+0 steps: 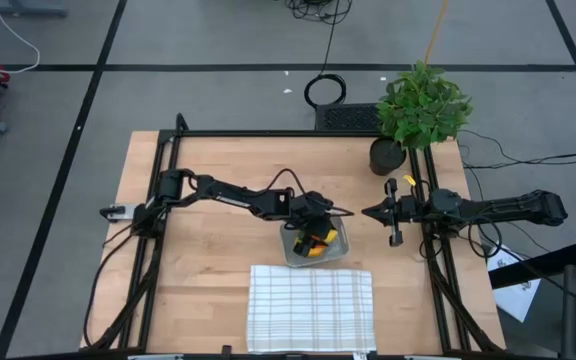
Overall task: Pick and placing Produce into tupperware
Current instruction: Put the yellow lemon into the gray bin
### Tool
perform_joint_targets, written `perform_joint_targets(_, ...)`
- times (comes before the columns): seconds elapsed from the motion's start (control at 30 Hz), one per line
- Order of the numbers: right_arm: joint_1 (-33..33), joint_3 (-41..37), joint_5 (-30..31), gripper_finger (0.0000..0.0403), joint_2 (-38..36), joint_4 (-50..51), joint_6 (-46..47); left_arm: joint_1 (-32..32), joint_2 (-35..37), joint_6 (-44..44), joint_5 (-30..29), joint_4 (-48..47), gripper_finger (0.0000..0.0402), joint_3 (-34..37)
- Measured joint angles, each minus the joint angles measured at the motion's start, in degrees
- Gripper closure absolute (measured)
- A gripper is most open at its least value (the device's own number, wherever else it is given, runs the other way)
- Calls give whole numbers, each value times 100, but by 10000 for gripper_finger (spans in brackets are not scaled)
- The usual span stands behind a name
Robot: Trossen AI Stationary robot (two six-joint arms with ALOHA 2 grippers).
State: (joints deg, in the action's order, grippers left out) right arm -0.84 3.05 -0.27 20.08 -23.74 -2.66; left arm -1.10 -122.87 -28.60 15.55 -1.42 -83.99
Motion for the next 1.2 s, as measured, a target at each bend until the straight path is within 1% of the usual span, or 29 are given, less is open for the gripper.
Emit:
perform_joint_targets(0.23,0,2,0,403,0,-1,-8,-4,0,-115,0,89,172,0)
perform_joint_targets(0.47,0,2,0,403,-3,-2,-19,14,-207,-229,-3,376,172,3)
perform_joint_targets(0.93,0,2,0,403,-4,-1,-61,13,-267,-230,1,391,172,4)
perform_joint_targets(1.2,0,1,0,403,-4,-3,-63,12,-267,-138,316,313,172,4)
